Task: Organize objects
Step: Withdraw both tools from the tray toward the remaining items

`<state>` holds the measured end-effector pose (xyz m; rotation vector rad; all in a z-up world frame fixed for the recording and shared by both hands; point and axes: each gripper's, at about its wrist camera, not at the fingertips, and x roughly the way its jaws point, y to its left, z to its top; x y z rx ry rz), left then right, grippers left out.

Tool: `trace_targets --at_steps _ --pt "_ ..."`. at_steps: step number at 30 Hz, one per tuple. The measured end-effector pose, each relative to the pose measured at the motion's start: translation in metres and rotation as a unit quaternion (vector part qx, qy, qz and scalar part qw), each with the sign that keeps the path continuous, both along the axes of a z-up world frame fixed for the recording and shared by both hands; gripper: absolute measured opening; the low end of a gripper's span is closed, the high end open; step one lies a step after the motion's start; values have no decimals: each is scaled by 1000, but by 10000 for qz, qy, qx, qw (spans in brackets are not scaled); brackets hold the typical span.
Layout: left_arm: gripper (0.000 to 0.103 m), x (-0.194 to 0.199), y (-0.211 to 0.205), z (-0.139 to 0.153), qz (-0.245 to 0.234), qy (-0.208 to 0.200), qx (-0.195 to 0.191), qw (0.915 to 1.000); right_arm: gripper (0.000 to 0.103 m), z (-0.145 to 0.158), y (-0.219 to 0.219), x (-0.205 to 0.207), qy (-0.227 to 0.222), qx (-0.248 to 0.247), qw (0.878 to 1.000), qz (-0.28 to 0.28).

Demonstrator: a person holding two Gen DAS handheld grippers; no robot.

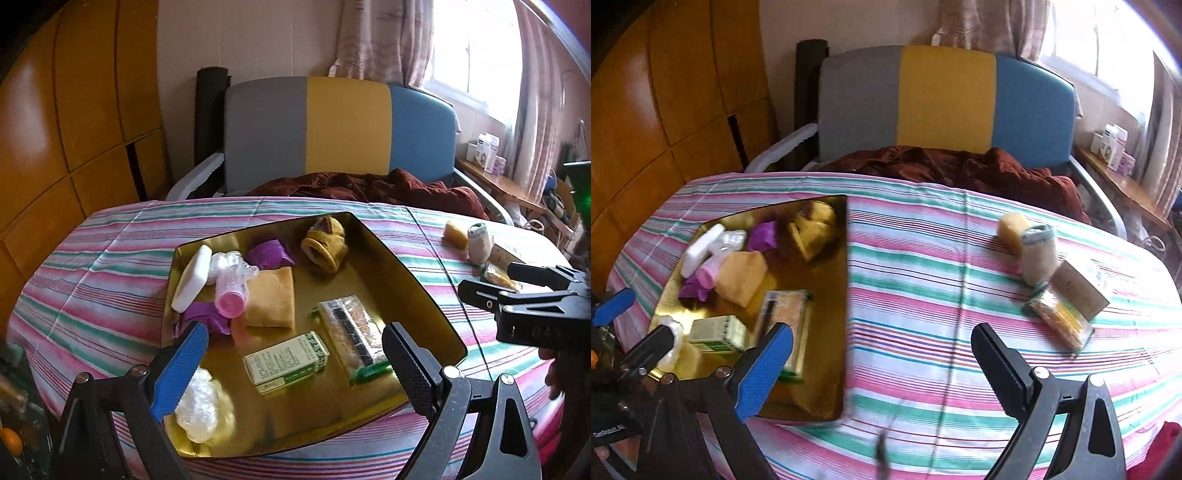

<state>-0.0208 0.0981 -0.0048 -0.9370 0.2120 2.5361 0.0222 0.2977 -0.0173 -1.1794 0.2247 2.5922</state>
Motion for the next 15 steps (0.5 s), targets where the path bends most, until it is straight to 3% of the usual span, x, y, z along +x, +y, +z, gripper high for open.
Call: trace_targets --at_steps 15 --pt "96 5 44 0 -501 33 -236 9985 99 4 88 13 -97 80 9974 -711"
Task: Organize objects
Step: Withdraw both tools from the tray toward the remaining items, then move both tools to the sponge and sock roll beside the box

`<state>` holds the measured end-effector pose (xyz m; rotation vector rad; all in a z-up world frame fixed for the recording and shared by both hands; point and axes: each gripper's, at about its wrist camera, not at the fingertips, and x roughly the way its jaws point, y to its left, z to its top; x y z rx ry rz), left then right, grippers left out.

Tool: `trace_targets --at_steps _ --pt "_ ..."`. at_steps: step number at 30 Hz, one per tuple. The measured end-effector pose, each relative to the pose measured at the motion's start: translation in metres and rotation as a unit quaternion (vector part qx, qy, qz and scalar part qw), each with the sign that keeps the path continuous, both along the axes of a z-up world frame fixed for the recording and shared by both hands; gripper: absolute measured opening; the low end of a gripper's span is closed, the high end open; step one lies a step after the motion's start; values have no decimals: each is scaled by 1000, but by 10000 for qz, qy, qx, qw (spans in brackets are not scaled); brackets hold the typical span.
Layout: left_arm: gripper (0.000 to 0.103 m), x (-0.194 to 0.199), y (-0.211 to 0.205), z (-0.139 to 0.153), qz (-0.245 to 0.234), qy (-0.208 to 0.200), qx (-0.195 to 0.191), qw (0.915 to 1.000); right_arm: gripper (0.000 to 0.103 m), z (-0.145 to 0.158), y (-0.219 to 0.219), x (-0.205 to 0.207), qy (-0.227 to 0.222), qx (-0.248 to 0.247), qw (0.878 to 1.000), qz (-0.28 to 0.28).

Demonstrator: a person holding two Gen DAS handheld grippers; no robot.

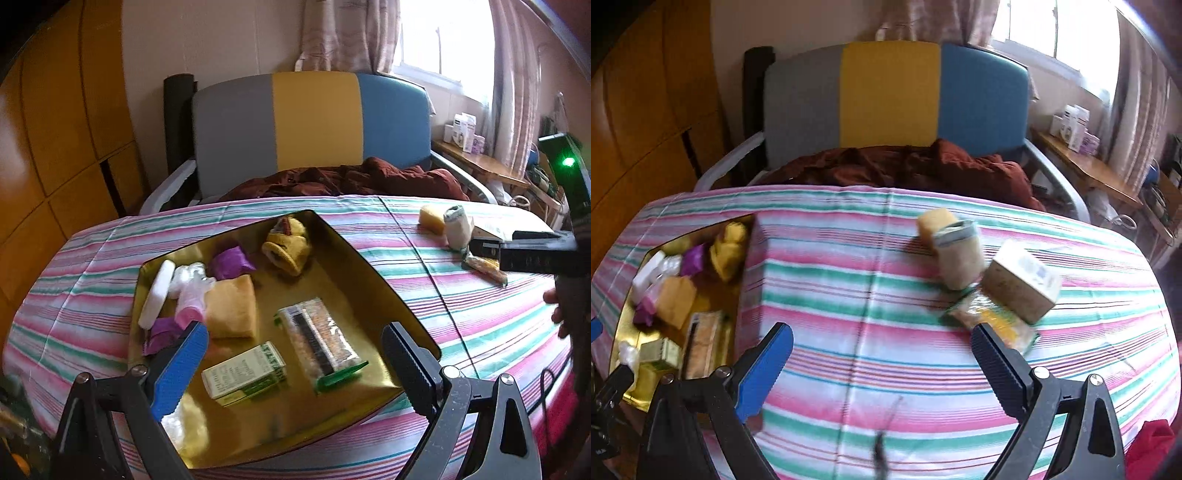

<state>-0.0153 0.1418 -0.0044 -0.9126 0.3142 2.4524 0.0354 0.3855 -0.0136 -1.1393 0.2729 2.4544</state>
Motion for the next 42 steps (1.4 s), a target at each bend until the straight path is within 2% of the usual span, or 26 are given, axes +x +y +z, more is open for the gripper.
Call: trace_targets --at_steps 10,17,19,23,28,42 --pt "96 0 30 -4 -267 -26 -142 9995 99 2 59 4 -44 269 9988 -414" --pt "96 -4 51 -8 -422 -47 -277 9987 99 -7 105 9 296 189 9961 -810" --pt "96 -6 59 -10 -456 -81 -328 9984 99 -12 119 12 394 -28 9949 -929" --pt "96 -9 74 -13 -531 -127 -394 9977 99 -23 135 17 315 -400 9923 -1130" --pt "96 -12 94 -17 -647 -171 -460 9967 99 -26 142 24 320 -676 9894 -1243" --pt "96 -24 151 -35 -991 -424 -638 9921 99 -29 165 39 367 -1034 9793 -1700"
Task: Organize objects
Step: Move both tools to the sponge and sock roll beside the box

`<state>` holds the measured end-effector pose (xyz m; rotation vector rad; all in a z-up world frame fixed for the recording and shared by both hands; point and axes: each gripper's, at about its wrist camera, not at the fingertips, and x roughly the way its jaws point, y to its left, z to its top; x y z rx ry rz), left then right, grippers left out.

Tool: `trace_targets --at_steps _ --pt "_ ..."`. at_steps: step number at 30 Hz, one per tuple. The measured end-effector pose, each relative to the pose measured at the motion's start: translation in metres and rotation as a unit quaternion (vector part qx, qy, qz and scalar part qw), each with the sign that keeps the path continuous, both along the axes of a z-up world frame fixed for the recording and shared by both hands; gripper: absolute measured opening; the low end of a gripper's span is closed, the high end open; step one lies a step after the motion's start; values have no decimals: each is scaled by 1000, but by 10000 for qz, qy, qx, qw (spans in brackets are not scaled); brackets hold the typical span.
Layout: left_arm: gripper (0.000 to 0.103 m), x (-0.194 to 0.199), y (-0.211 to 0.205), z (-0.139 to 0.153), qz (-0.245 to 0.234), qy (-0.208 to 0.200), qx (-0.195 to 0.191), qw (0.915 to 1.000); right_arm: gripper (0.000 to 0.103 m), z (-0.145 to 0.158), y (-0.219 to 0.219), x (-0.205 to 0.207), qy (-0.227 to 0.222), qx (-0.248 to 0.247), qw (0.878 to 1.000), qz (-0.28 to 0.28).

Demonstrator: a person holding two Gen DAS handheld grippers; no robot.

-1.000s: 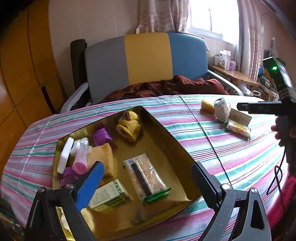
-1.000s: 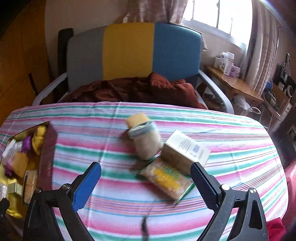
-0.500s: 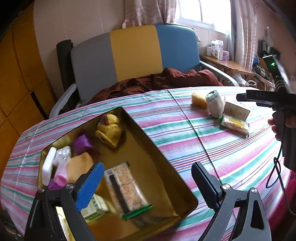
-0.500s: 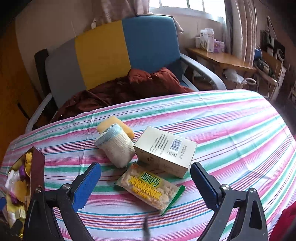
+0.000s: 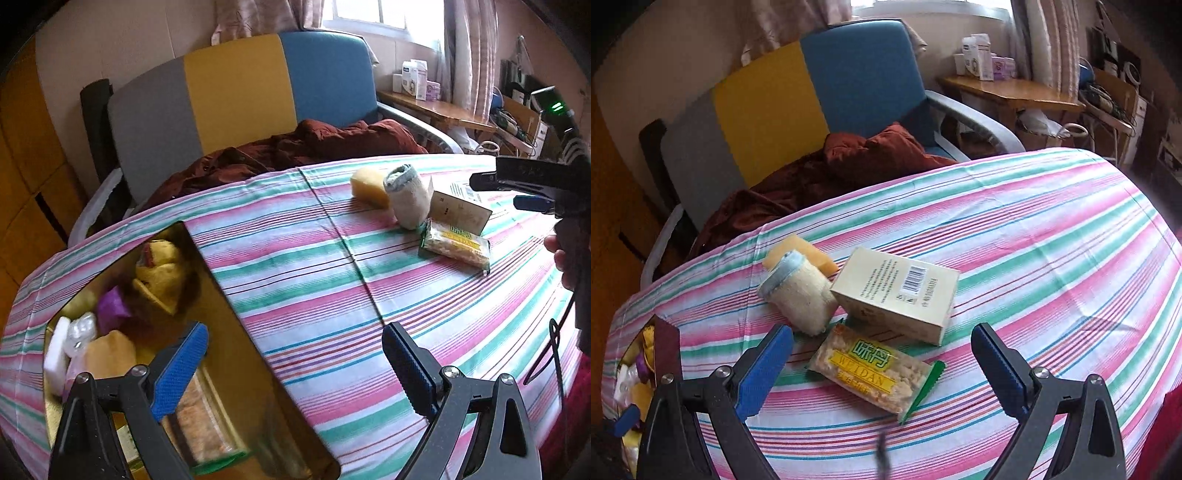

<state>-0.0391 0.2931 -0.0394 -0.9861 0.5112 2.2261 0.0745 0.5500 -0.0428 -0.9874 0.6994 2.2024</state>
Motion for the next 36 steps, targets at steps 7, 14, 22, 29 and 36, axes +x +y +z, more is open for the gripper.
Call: trace_targets --at_steps 7,14,22,29,36 --pt "96 -11 29 -7 -168 -381 26 9991 99 -4 18 14 64 -354 9982 -482" --pt "96 -26 58 -10 -212 -714 160 9971 99 -7 31 29 254 -716 9937 -826" --pt "93 -41 104 -8 -431 -940 397 9938 99 -7 38 37 422 -905 9903 -966" --pt "84 -52 148 -14 -588 -893 446 9933 99 -13 50 49 674 -1261 9822 -1222" --pt "86 -70 183 -25 -624 -1029 545 9912 99 -17 49 46 659 -1381 9817 -1136"
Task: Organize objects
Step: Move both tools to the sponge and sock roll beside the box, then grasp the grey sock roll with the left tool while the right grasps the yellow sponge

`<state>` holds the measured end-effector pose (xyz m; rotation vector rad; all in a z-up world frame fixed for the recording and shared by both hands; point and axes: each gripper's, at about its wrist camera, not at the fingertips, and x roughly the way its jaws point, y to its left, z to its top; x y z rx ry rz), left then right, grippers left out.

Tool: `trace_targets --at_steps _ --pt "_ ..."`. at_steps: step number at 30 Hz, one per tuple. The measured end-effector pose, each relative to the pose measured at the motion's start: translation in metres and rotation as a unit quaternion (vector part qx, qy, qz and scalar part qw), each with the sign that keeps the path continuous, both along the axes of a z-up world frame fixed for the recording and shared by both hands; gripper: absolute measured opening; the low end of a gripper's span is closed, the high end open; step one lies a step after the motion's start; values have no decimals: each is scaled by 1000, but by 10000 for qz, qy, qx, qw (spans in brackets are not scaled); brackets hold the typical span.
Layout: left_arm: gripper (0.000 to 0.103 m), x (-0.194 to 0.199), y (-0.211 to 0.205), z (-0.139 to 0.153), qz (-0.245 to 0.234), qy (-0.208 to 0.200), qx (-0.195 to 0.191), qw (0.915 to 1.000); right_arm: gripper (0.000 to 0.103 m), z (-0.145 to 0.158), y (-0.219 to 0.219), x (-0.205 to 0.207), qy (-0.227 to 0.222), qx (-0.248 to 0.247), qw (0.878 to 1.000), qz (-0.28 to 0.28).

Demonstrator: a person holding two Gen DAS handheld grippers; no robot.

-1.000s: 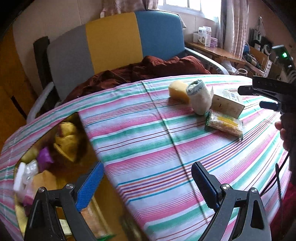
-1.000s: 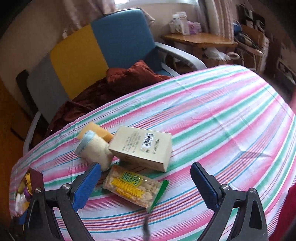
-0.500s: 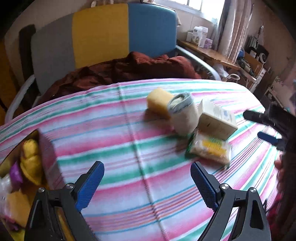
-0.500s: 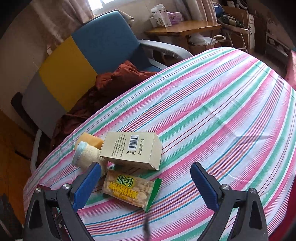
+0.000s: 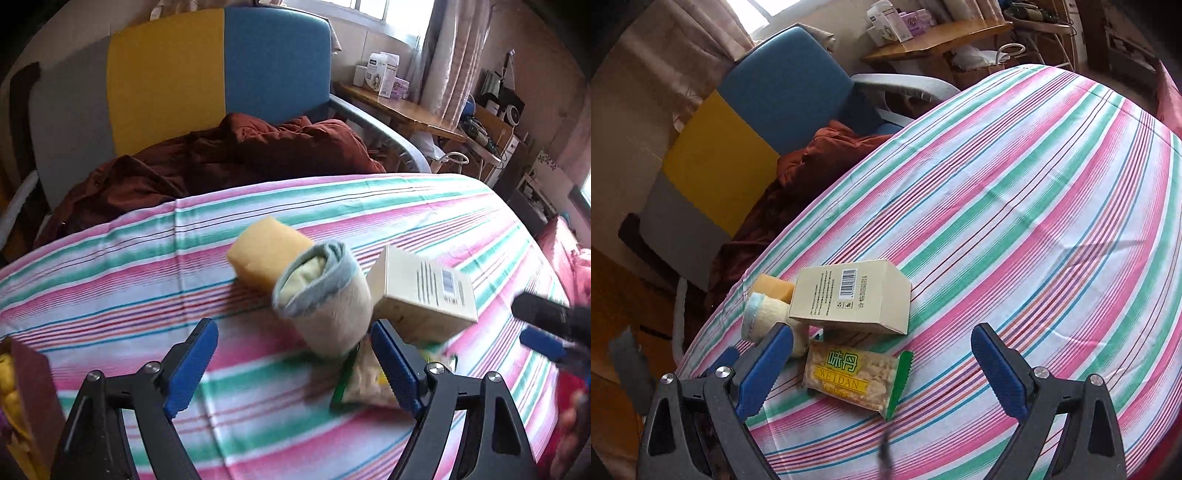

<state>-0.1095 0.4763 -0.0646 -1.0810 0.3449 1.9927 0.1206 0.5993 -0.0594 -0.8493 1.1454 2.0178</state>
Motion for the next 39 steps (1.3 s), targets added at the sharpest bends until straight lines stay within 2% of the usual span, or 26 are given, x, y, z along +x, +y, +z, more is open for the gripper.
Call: trace_targets --at_steps 5,8,10,11,12,13,21,27,31,33,36,39 --pt "86 -18 14 -6 200 -354 262 9988 99 -2 -1 -3 -61 -10 10000 52" --pt "81 -25 24 -15 182 -550 314 9978 99 -4 -1 -5 -116 -14 9999 88" --pt "59 -25 28 -19 -45 -869 467 9951 99 -5 -2 -6 -145 -4 9998 109" --pt "57 -21 28 -18 -93 -820 476 9954 99 -5 -2 -7 -161 2 9998 122" --pt "49 -16 26 -15 -166 -726 496 9960 99 -6 -2 -7 -173 5 9998 133" --pt "47 -11 23 -12 -262 -684 523 9959 99 -6 -3 -9 -186 6 9997 160" --pt "47 11 -41 -5 -249 -671 443 9964 99 -4 -10 -17 -307 195 9986 372" --pt "47 34 -96 -3 -245 -858 443 9950 98 0 -27 -35 -379 531 9940 879" --pt "47 57 -132 10 -320 -343 437 9979 97 12 -58 -60 -273 911 9811 1684" --pt "47 63 -145 16 -341 -217 506 9979 97 13 -70 -75 -398 1050 9740 1968" --pt "47 67 -164 27 -302 -70 627 9975 97 18 -89 -109 -741 1409 9562 2457" --pt "47 62 -182 35 -166 -124 789 9967 97 19 -93 -140 -1086 1697 9411 2716"
